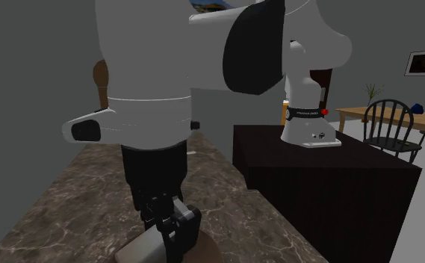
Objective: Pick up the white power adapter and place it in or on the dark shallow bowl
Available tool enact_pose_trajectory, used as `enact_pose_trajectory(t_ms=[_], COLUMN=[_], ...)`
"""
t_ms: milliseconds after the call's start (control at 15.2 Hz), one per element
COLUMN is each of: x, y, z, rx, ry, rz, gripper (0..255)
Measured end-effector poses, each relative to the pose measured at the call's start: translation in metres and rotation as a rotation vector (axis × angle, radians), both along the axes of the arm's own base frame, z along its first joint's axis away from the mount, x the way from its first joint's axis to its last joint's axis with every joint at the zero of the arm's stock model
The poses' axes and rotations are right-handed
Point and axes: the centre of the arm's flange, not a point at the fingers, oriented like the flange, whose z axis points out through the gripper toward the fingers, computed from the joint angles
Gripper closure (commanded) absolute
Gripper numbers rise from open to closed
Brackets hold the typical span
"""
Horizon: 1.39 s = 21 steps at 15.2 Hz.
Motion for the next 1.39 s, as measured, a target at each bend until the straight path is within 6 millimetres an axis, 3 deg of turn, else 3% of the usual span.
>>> enact_pose_trajectory(t_ms=[264, 594, 660, 1056, 1386], x=[-0.001, 0.000, 0.000, 0.000, -0.001], y=[0.001, 0.001, 0.001, 0.001, 0.000], z=[-0.018, -0.020, -0.020, -0.020, 0.026], rx=[0.000, 0.000, 0.000, 0.001, 0.002], ry=[0.000, 0.000, 0.000, -0.001, -0.002], rz=[0.000, 0.000, 0.000, 0.000, 0.000], gripper=[255, 255, 0, 0, 0])
